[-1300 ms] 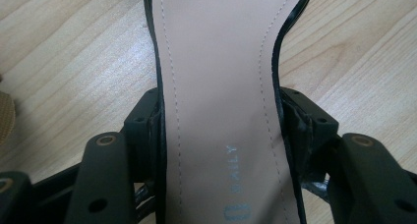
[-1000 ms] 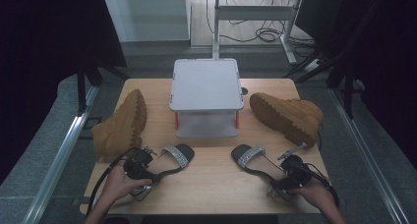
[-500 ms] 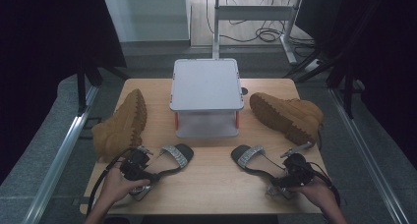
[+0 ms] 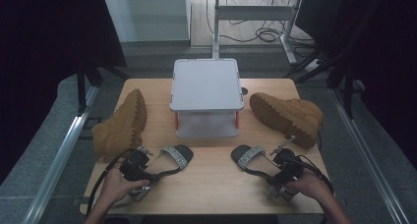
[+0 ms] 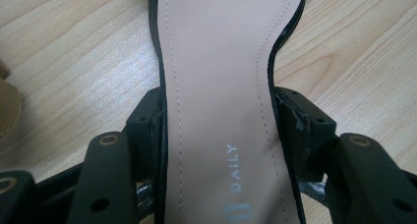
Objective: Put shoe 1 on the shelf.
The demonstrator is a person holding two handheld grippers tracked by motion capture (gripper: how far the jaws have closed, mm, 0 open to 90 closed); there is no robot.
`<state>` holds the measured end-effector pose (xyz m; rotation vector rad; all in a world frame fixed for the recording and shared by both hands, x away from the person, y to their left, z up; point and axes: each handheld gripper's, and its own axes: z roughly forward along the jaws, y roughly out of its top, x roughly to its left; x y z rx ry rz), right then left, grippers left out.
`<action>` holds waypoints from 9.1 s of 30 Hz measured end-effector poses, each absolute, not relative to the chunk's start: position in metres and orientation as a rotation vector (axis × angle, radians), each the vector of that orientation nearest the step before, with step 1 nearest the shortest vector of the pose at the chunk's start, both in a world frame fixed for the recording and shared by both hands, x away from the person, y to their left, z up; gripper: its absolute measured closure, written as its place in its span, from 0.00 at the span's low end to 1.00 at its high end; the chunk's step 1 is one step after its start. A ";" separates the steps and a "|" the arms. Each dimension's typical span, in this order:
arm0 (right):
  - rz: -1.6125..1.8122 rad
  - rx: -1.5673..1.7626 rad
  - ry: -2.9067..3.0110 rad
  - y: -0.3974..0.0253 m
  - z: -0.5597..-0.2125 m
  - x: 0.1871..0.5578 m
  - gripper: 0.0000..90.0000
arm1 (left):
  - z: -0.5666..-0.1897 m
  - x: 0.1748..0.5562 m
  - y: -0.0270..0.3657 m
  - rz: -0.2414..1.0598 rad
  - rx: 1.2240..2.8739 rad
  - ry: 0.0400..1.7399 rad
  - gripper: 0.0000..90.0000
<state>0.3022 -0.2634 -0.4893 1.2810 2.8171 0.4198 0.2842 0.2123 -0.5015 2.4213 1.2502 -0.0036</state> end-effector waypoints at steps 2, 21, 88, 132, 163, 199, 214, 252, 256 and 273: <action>0.364 1.272 2.845 -0.260 -0.493 0.305 0.30 | -0.501 0.284 0.213 -0.004 2.420 1.250 0.47; 0.285 1.281 2.892 -0.249 -0.499 0.321 0.41 | -0.501 0.284 0.214 -0.004 2.411 1.257 0.47; 0.616 1.385 2.744 -0.225 -0.466 0.351 0.48 | -0.479 0.330 0.191 0.041 2.183 1.301 0.47; 0.706 1.717 2.381 -0.159 -0.475 0.368 0.48 | -0.484 0.354 0.157 0.108 2.016 1.490 0.47; 0.685 1.765 2.347 -0.133 -0.499 0.382 0.32 | -0.501 0.369 0.140 0.093 1.941 1.584 0.25; 1.209 1.465 2.257 -0.216 -0.481 0.284 0.22 | -0.482 0.264 0.204 0.146 1.911 1.287 0.17; 1.169 1.451 2.275 -0.210 -0.514 0.281 0.20 | -0.514 0.268 0.191 0.175 1.963 1.327 0.18; 1.015 1.358 2.148 -0.177 -0.535 0.283 0.44 | -0.525 0.283 0.163 0.367 1.938 1.347 0.45; 1.015 1.367 2.138 -0.175 -0.533 0.282 0.44 | -0.523 0.284 0.162 0.376 1.942 1.351 0.46; 0.981 1.370 2.127 -0.166 -0.527 0.283 0.44 | -0.518 0.288 0.147 0.426 1.926 1.362 0.46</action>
